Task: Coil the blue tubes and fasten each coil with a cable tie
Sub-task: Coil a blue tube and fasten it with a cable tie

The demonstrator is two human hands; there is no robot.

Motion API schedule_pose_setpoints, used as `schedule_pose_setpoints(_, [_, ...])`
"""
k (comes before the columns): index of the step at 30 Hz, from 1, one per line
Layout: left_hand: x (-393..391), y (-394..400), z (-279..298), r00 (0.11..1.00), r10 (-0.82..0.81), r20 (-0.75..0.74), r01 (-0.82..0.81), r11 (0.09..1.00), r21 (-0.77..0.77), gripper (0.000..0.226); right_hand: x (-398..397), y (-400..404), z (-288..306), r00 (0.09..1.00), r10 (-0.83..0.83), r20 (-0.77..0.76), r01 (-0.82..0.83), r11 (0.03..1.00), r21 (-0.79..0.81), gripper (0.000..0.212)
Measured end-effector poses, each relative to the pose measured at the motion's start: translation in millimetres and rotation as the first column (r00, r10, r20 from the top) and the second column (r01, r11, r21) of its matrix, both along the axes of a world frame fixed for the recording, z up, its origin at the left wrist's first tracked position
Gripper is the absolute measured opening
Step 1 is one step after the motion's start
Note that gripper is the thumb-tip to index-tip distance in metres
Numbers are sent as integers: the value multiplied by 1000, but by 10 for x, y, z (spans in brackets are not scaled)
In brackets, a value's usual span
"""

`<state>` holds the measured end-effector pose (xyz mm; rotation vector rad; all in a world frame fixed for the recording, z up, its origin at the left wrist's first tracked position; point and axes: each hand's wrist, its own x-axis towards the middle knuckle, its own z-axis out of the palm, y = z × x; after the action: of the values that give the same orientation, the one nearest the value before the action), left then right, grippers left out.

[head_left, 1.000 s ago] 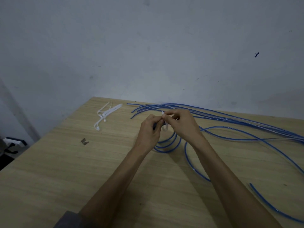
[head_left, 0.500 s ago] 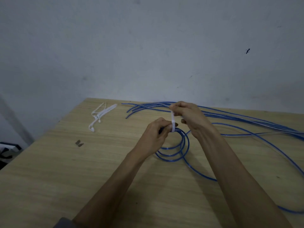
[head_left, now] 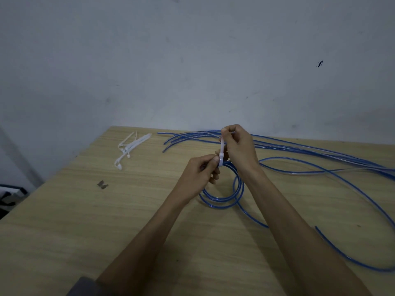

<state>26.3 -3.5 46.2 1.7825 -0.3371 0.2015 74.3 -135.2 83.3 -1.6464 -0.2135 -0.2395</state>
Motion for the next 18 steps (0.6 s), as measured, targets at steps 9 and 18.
schedule_pose_setpoints(9, [66, -16, -134, 954, 250, -165, -282, 936, -212, 24, 54, 12, -76, 998, 32, -45, -32, 999, 6, 24])
schedule_pose_setpoints(18, [135, 79, -120, 923, 248, -294, -330, 903, -273, 31, 57, 98, -167, 980, 179, 87, -134, 917, -376, 30])
